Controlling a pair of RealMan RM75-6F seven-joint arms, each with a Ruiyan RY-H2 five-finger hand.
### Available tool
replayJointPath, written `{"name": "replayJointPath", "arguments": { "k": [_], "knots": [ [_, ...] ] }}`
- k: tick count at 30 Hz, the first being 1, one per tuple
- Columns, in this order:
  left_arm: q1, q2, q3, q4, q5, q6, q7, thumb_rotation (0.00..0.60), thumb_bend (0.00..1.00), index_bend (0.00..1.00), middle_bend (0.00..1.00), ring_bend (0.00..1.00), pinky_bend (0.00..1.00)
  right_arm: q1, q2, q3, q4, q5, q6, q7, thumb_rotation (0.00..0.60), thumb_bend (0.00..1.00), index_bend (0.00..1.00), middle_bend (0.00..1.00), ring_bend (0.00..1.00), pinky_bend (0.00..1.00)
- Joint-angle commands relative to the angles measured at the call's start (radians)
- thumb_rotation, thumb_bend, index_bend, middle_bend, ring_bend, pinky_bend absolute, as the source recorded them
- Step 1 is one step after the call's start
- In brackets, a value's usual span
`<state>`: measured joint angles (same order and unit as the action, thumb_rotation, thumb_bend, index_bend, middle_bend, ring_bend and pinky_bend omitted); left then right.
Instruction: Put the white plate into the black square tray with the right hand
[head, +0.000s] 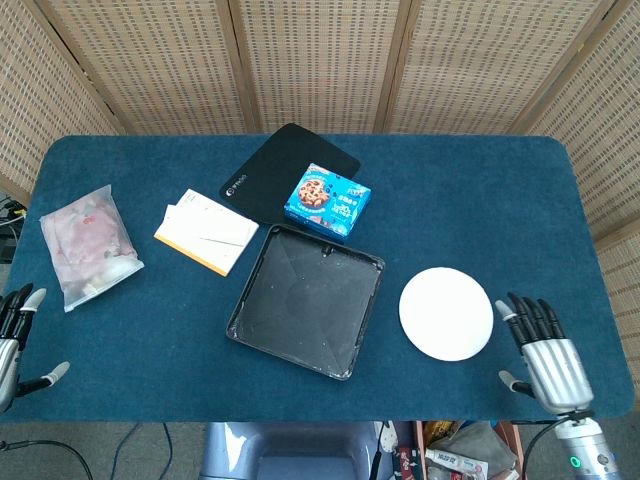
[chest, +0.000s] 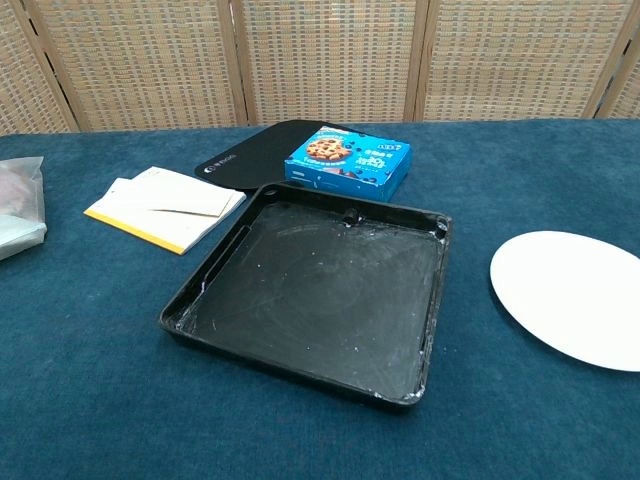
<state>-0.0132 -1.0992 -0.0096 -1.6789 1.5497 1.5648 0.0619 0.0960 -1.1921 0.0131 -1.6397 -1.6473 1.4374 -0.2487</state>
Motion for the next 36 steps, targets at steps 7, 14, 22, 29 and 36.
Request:
{"name": "replayJointPath", "arguments": {
  "k": [7, 14, 22, 29, 36],
  "knots": [
    [-0.014, -0.009, -0.013, 0.005, -0.036, -0.034, 0.017, 0.600, 0.00, 0.00, 0.00, 0.00, 0.00, 0.083, -0.169, -0.029, 0.216, -0.066, -0.089, -0.049, 0.600, 0.00, 0.08, 0.00, 0.00, 0.00],
    [-0.018, -0.005, -0.019, 0.001, -0.050, -0.042, 0.013, 0.600, 0.00, 0.00, 0.00, 0.00, 0.00, 0.119, -0.271, -0.031, 0.352, -0.092, -0.103, -0.037, 0.600, 0.00, 0.18, 0.00, 0.00, 0.01],
    [-0.021, -0.004, -0.019, 0.002, -0.058, -0.050, 0.009, 0.600, 0.00, 0.00, 0.00, 0.00, 0.00, 0.152, -0.335, -0.023, 0.405, -0.069, -0.148, -0.084, 0.600, 0.06, 0.18, 0.00, 0.00, 0.01],
    [-0.024, -0.006, -0.020, 0.004, -0.064, -0.059, 0.011, 0.600, 0.00, 0.00, 0.00, 0.00, 0.00, 0.165, -0.371, -0.014, 0.441, -0.043, -0.158, -0.092, 0.600, 0.16, 0.18, 0.00, 0.00, 0.01],
    [-0.028, -0.010, -0.019, 0.003, -0.067, -0.066, 0.017, 0.600, 0.00, 0.00, 0.00, 0.00, 0.00, 0.177, -0.398, -0.013, 0.474, -0.024, -0.167, -0.104, 0.600, 0.20, 0.19, 0.00, 0.00, 0.01]
  ]
}}
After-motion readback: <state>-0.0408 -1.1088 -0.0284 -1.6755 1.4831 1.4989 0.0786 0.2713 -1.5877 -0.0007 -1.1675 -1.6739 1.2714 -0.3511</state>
